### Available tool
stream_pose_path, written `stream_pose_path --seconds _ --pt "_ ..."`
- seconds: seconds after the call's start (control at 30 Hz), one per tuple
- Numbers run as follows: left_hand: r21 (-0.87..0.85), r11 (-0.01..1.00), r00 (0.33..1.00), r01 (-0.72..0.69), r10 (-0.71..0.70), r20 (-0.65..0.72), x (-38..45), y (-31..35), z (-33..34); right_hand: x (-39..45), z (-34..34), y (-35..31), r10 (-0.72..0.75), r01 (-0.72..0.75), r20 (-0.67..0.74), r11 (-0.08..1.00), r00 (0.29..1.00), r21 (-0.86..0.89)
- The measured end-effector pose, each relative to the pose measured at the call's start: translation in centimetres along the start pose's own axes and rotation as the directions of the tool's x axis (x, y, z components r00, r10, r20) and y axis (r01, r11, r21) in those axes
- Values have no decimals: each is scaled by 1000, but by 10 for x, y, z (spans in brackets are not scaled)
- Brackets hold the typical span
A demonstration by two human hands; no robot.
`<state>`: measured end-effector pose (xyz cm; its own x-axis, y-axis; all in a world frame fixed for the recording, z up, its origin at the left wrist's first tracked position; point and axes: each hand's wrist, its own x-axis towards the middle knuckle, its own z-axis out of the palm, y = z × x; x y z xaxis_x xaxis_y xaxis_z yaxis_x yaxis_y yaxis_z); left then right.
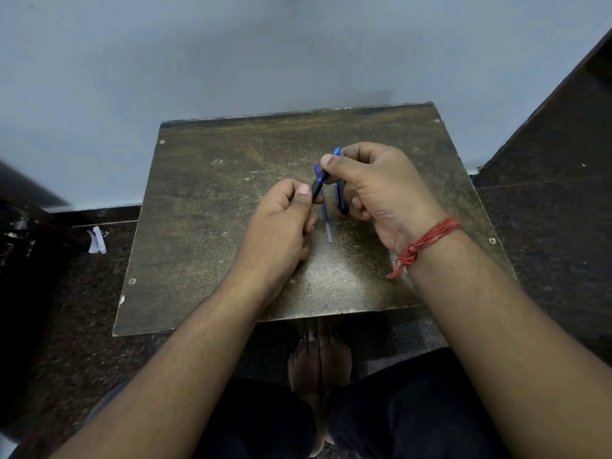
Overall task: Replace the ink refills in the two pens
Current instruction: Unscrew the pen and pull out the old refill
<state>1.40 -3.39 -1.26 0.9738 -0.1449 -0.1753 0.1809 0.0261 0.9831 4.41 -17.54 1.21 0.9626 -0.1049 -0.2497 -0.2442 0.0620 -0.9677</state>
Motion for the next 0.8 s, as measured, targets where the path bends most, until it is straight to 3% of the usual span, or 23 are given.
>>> stream_pose_path --seconds 0.23,0.53,0.8 --pt "-7 1000 1000 7 -7 2 0 -1 1 0 -3 -5 17 -18 2 995 1000 96" --pt "13 1000 1000 4 -4 -1 0 -1 1 0 -2 0 -16 16 -11 999 1000 -29" --pt "3 1000 1000 16 -16 1 2 -3 1 1 -3 -6 -35 45 -78 991 996 126"
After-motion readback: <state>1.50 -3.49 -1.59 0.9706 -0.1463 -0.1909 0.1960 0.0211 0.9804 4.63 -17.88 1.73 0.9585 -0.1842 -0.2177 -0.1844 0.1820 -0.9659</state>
